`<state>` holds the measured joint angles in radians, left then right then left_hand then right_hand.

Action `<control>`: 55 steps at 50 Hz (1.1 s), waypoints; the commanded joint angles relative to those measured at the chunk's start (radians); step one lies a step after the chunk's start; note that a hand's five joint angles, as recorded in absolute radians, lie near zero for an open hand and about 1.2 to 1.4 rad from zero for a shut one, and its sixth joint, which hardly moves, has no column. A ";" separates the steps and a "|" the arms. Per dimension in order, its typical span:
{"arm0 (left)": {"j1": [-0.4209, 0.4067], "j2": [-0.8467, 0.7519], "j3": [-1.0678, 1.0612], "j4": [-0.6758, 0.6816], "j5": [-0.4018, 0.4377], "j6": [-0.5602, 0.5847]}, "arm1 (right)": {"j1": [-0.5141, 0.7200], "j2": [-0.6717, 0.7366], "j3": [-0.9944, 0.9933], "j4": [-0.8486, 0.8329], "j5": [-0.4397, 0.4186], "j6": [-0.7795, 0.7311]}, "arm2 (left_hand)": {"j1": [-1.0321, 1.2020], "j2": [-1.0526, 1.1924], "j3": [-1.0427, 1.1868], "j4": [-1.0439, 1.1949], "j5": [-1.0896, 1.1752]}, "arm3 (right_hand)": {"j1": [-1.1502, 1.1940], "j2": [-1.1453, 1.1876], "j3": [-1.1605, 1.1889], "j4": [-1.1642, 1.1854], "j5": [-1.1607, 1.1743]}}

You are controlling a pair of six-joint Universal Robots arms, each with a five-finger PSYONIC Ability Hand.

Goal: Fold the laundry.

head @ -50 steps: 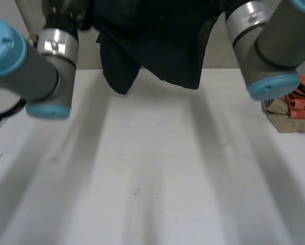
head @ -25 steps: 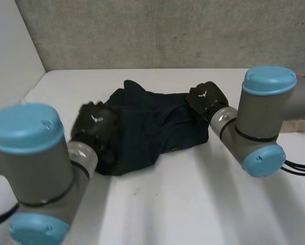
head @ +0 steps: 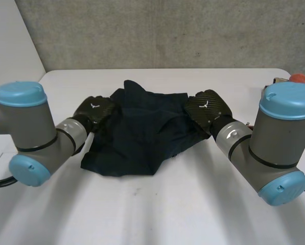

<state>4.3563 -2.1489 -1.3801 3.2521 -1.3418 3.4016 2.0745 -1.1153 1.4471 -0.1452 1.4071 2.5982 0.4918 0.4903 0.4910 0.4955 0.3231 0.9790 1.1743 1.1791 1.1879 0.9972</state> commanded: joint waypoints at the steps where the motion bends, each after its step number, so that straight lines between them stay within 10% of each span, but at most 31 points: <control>1: -0.004 -0.089 0.047 0.000 -0.010 0.002 | -0.001 0.002 0.007 -0.002 0.003 0.002 | 0.100 0.102 0.101 0.097 0.095 | 0.417 0.222 0.217 0.208 0.225; 14: -0.007 -0.109 0.049 -0.002 -0.026 0.087 | -0.007 0.003 0.003 -0.005 0.007 0.002 | 0.138 0.140 0.139 0.135 0.133 | 0.417 0.222 0.217 0.208 0.225; 21: -0.020 -0.138 0.050 0.006 -0.079 0.146 | -0.014 0.005 -0.011 -0.002 0.010 0.000 | 0.886 0.887 0.887 0.882 0.880 | 0.417 0.222 0.217 0.208 0.225; 27: -0.038 -0.111 0.053 0.026 -0.178 0.153 | -0.014 0.002 -0.042 0.012 0.018 -0.004 | 0.904 0.906 0.905 0.901 0.899 | 0.417 0.222 0.217 0.208 0.225; 42: -0.075 0.627 -0.184 -0.031 -0.234 0.142 | -0.014 -0.130 -0.341 0.419 0.004 -0.110 | 0.904 0.906 0.905 0.901 0.899 | 0.417 0.222 0.217 0.208 0.225; 55: -0.093 0.637 -0.228 -0.163 -0.231 0.143 | -0.004 -0.150 -0.402 0.671 0.009 -0.194 | 0.904 0.906 0.905 0.901 0.899 | 0.417 0.222 0.217 0.208 0.225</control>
<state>4.2669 -1.4383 -1.6088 3.1346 -1.5766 3.5417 2.0648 -1.2821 1.0474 0.4302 1.4109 2.4362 1.1433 1.1975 1.1913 1.1982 0.9803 0.9790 1.1786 1.1791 1.1882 0.9972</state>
